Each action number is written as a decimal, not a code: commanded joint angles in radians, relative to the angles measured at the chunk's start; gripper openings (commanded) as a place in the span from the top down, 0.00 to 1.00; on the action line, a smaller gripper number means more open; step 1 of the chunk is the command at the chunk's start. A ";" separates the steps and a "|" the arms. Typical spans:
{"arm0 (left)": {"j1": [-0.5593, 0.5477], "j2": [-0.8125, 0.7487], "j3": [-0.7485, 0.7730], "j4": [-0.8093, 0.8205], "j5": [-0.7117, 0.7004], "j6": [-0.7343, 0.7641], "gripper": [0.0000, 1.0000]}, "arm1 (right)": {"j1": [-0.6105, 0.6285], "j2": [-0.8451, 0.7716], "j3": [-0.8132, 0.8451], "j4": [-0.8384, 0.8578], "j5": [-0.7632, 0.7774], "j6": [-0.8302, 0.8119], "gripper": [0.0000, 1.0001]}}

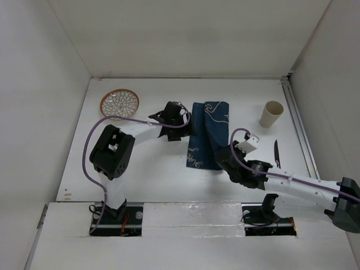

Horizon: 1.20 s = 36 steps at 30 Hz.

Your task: Set the dinner table for one person

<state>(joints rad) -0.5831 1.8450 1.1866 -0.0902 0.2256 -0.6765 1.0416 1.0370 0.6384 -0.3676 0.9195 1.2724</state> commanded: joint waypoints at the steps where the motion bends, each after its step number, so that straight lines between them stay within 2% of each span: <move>1: 0.006 0.032 0.005 -0.005 -0.014 0.018 0.22 | 0.008 -0.049 -0.023 0.090 -0.008 -0.030 1.00; 8: -0.049 0.143 0.074 -0.048 -0.064 0.018 0.31 | 0.008 -0.149 -0.075 0.160 -0.018 -0.070 1.00; 9: -0.049 0.154 0.085 -0.063 -0.065 0.028 0.40 | 0.008 -0.158 -0.085 0.170 -0.018 -0.070 1.00; 11: -0.060 0.181 0.114 -0.085 -0.097 0.028 0.50 | 0.008 -0.170 -0.085 0.170 -0.018 -0.079 0.99; 16: -0.069 0.212 0.133 -0.106 -0.115 0.028 0.66 | -0.002 -0.181 -0.085 0.179 -0.037 -0.104 0.99; 17: -0.069 0.212 0.133 -0.115 -0.124 0.028 0.81 | -0.011 -0.181 -0.094 0.188 -0.038 -0.104 0.99; 20: -0.069 0.230 0.142 -0.127 -0.150 0.028 1.00 | -0.011 -0.181 -0.094 0.199 -0.048 -0.113 0.99; 25: -0.069 0.231 0.151 -0.150 -0.253 -0.012 1.00 | -0.057 -0.181 -0.114 0.229 -0.082 -0.133 0.99; 31: -0.011 0.168 0.093 -0.129 -0.311 -0.058 1.00 | -0.146 -0.150 -0.123 0.265 -0.143 -0.174 0.99; 36: 0.002 0.122 0.082 -0.140 -0.365 -0.058 1.00 | -0.158 -0.150 -0.123 0.249 -0.143 -0.165 0.97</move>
<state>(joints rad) -0.5922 1.9961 1.3132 -0.1310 -0.0353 -0.7383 0.8902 0.8906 0.5125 -0.1650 0.7803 1.1172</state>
